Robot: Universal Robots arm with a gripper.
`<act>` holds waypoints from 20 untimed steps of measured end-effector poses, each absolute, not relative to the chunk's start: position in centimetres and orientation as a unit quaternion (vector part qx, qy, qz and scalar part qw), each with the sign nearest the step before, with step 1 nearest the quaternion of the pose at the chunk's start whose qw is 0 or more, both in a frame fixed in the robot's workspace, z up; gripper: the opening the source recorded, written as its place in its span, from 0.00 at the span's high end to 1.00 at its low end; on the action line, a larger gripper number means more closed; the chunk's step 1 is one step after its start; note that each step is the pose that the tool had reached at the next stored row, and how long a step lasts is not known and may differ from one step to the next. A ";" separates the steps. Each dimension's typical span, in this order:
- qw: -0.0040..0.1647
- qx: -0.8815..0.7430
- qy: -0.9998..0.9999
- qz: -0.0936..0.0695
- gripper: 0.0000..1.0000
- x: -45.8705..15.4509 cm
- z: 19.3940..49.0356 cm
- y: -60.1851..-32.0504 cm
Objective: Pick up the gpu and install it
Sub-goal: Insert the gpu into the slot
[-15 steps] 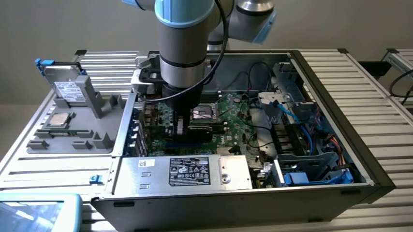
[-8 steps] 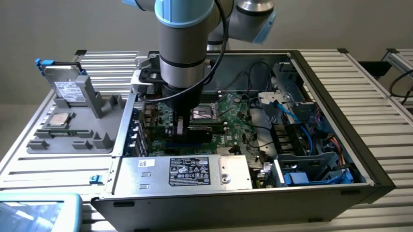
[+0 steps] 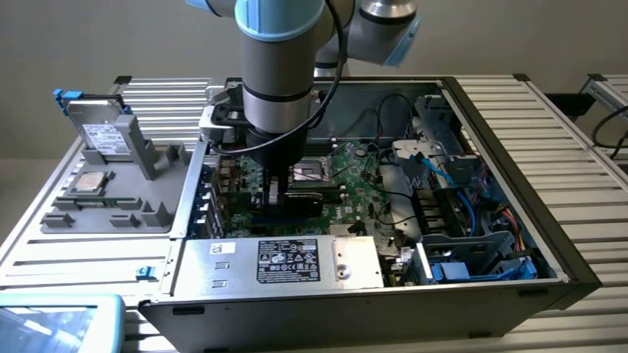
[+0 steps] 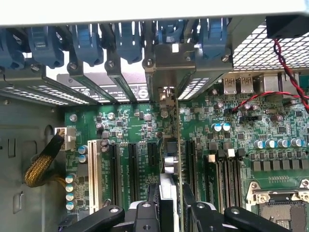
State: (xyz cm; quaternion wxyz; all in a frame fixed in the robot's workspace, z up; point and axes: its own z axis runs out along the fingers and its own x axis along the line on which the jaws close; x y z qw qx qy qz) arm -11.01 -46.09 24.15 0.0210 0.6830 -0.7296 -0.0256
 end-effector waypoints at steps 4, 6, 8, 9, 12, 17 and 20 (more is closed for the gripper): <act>0.021 0.683 -0.730 -0.025 0.70 -11.0 24.1 -46.1; 0.021 0.683 -0.730 -0.025 0.70 -11.0 24.1 -46.0; 0.022 0.683 -0.730 -0.024 0.70 -11.0 24.1 -46.0; 0.023 0.683 -0.730 -0.023 0.70 -11.0 24.2 -46.0; 0.025 0.683 -0.730 -0.020 0.70 -11.0 24.1 -45.9; 0.022 0.683 -0.730 -0.016 0.70 -11.2 24.1 -45.7; 0.019 0.683 -0.730 -0.013 0.70 -11.5 24.1 -45.6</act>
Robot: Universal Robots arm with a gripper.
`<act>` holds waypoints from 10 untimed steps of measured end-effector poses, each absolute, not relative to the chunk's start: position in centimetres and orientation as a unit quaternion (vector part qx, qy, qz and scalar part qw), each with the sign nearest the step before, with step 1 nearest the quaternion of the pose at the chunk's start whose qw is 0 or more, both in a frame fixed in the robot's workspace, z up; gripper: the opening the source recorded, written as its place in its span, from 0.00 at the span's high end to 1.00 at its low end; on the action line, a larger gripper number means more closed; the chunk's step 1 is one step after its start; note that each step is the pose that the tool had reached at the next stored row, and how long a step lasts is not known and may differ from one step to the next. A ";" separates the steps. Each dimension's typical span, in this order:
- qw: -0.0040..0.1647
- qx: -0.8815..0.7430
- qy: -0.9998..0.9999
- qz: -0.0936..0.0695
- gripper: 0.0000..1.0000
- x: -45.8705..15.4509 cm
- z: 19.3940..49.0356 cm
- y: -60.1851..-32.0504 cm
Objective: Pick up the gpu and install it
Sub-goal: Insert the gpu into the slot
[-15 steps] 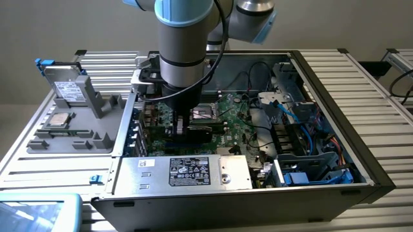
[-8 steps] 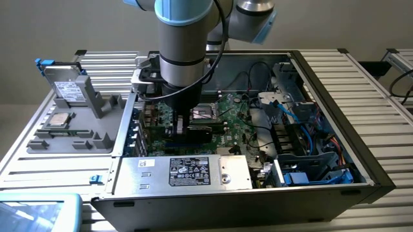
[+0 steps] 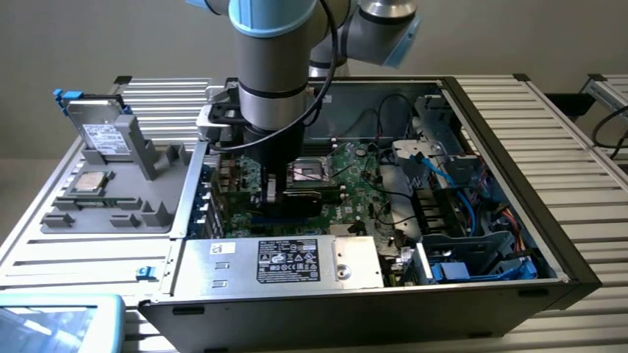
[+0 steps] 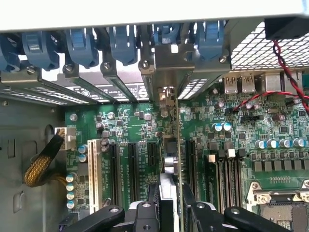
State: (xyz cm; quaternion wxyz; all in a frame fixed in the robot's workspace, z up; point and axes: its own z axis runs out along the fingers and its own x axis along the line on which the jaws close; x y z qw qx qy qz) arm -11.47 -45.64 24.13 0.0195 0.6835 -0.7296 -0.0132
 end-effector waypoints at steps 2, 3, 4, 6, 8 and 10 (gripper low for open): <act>0.019 0.683 -0.730 -0.013 0.70 -11.6 24.1 -45.6; 0.019 0.683 -0.730 -0.013 0.70 -11.6 24.1 -45.6; 0.019 0.683 -0.730 -0.012 0.70 -11.6 24.1 -45.6; 0.020 0.683 -0.730 -0.012 0.70 -11.6 24.1 -45.5; 0.020 0.683 -0.730 -0.011 0.70 -11.6 24.1 -45.4; 0.020 0.683 -0.730 -0.011 0.70 -11.6 24.0 -45.4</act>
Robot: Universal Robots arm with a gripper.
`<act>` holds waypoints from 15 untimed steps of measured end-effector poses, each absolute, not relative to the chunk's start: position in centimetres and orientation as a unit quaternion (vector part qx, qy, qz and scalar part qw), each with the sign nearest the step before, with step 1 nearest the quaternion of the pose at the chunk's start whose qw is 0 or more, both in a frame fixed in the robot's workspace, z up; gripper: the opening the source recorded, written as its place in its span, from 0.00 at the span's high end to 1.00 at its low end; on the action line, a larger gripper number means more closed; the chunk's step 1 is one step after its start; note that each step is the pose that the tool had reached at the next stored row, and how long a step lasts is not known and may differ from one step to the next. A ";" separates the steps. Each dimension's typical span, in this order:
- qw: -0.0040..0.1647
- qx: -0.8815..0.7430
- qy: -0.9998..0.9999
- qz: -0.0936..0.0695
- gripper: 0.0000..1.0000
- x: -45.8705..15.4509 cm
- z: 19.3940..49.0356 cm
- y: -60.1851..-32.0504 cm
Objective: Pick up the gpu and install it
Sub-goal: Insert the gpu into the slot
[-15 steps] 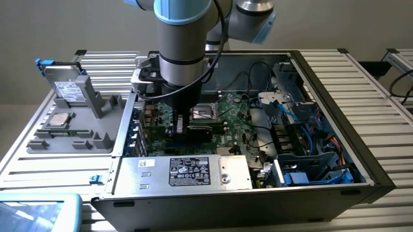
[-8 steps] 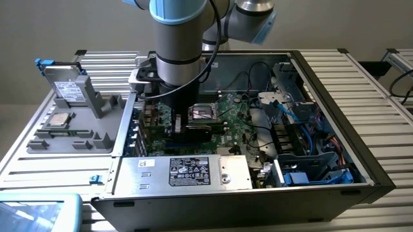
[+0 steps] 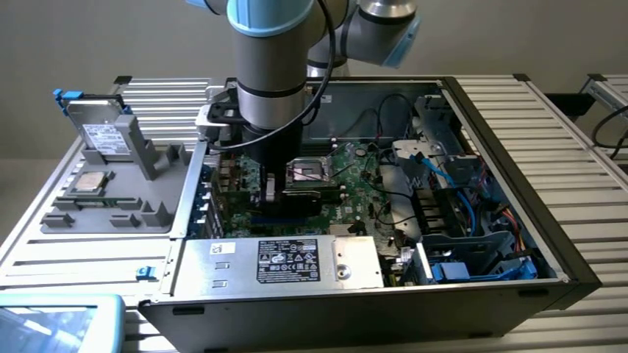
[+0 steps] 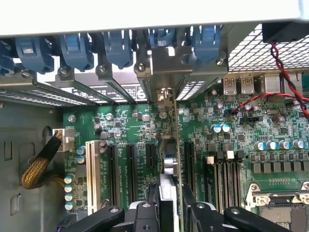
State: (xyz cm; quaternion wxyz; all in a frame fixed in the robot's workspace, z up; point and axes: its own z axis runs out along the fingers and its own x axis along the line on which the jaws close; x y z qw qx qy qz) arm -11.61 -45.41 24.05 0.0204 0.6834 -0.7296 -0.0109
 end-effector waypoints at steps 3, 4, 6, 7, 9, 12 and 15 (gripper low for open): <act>0.020 0.683 -0.730 -0.011 0.70 -11.6 24.0 -45.4; 0.020 0.683 -0.730 -0.011 0.70 -11.6 23.9 -45.4; 0.021 0.683 -0.730 -0.011 0.70 -11.7 23.9 -45.4; 0.021 0.683 -0.730 -0.011 0.70 -11.7 23.9 -45.4; 0.021 0.683 -0.730 -0.010 0.70 -11.7 23.9 -45.4; 0.021 0.683 -0.730 -0.010 0.70 -11.7 23.8 -45.4; 0.021 0.683 -0.730 -0.010 0.70 -11.7 23.8 -45.4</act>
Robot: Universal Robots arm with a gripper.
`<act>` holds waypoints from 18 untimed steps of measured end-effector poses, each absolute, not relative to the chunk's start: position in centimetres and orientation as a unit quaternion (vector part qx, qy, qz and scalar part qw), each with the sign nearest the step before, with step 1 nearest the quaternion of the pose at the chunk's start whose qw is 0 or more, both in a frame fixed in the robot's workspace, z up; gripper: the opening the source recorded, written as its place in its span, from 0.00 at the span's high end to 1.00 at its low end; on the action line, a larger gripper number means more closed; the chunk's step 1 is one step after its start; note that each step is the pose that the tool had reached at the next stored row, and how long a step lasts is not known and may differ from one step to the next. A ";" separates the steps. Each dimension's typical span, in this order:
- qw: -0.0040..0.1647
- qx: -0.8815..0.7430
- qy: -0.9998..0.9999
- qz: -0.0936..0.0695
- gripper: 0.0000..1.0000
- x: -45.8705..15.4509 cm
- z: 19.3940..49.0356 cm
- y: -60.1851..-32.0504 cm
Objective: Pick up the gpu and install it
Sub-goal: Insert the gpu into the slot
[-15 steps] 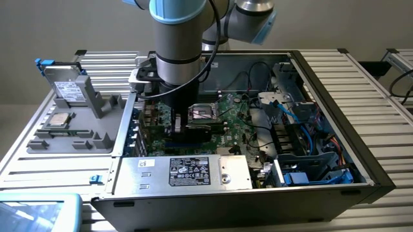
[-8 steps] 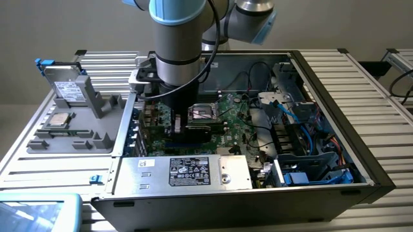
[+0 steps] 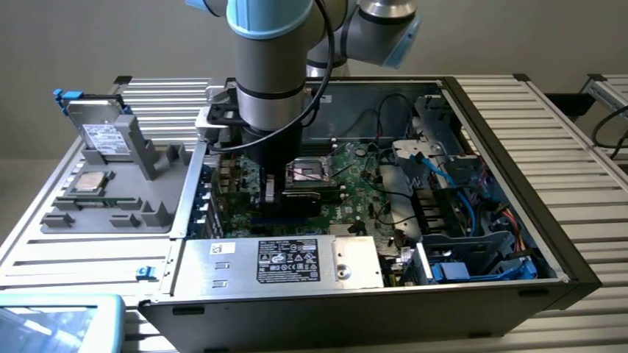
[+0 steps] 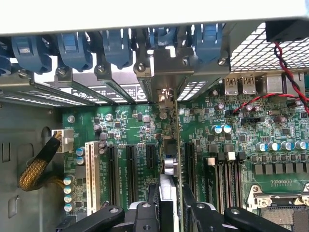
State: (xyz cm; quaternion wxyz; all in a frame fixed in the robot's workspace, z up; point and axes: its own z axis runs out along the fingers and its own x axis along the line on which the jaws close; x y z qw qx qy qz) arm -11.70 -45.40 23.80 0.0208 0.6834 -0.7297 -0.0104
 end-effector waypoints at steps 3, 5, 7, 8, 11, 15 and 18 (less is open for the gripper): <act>0.021 0.683 -0.730 -0.010 0.70 -11.7 23.8 -45.4; 0.021 0.683 -0.730 -0.010 0.70 -11.7 23.8 -45.4; 0.021 0.684 -0.729 -0.010 0.70 -11.7 23.8 -45.4; 0.021 0.684 -0.729 -0.010 0.70 -11.7 23.8 -45.4; 0.021 0.684 -0.729 -0.010 0.70 -11.7 23.8 -45.4; 0.021 0.686 -0.727 -0.010 0.70 -11.7 23.8 -45.5; 0.021 0.688 -0.725 -0.010 0.70 -11.7 23.8 -45.5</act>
